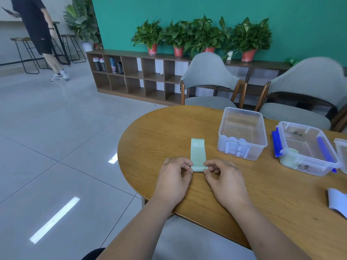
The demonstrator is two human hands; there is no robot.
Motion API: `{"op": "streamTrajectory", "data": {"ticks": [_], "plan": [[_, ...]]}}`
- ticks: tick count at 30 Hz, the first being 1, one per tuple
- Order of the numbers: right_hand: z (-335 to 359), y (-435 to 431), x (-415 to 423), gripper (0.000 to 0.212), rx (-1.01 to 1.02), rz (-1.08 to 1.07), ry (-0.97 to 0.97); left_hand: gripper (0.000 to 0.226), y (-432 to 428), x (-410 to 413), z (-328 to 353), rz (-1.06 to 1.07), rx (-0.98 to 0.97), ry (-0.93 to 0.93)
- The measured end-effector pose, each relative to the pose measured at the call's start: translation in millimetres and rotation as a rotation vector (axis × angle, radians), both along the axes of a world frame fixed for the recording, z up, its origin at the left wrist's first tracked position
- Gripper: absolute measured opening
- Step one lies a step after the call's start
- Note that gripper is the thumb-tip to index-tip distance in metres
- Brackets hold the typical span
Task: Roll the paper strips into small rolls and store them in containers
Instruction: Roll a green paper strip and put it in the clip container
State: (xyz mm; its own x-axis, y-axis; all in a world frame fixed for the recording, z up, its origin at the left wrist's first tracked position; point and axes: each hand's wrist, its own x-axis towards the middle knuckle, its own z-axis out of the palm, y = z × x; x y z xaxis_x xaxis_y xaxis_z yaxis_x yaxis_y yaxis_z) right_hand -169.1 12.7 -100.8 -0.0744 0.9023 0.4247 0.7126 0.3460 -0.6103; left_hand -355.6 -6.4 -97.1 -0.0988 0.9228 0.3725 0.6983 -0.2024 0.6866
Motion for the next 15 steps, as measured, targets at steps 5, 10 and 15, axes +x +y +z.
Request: {"op": "streamTrajectory", "data": {"ticks": [5, 10, 15], "plan": [[-0.1, 0.4, -0.1, 0.017, 0.014, 0.000, -0.018, 0.017, 1.1, 0.5, -2.1, -0.006, 0.019, 0.026], [-0.8, 1.4, -0.1, 0.023, 0.007, 0.003, -0.018, 0.020, 1.2, 0.1, -2.0, -0.009, 0.018, 0.013], [-0.2, 0.4, 1.0, 0.023, -0.011, 0.012, 0.009, 0.020, 0.7, -0.5, 0.0, 0.001, -0.002, -0.014]]}}
